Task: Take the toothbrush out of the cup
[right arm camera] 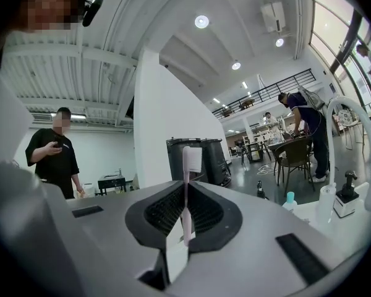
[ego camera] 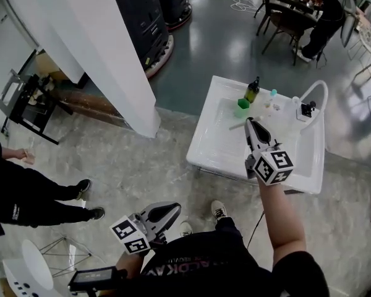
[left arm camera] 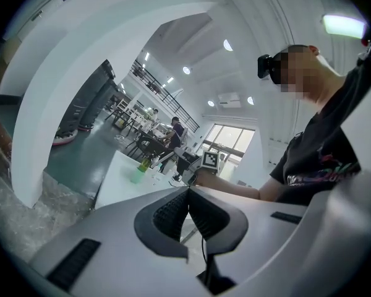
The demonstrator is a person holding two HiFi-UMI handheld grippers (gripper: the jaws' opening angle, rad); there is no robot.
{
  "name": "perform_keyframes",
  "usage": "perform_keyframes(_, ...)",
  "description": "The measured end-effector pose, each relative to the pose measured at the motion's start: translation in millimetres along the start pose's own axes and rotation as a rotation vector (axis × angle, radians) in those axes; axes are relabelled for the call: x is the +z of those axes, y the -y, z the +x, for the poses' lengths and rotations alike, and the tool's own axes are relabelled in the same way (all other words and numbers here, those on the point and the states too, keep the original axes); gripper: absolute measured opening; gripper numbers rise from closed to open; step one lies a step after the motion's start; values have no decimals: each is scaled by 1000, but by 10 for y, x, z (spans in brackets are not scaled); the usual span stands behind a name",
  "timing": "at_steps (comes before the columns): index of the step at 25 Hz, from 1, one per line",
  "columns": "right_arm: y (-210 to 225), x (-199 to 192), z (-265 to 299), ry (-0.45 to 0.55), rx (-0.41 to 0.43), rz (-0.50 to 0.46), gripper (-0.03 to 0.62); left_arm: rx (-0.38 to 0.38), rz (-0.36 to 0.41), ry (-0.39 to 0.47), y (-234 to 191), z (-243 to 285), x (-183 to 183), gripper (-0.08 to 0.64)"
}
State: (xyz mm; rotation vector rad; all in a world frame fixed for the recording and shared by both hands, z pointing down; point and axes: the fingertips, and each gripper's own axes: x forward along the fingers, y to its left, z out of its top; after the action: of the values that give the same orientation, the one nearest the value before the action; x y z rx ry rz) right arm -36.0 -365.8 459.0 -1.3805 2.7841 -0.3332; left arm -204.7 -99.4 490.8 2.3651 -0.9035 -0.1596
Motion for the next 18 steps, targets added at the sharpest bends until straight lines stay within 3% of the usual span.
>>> perform_keyframes(18,-1335,-135,-1212,3,16,29,26,-188,75,-72,441,-451,-172,8)
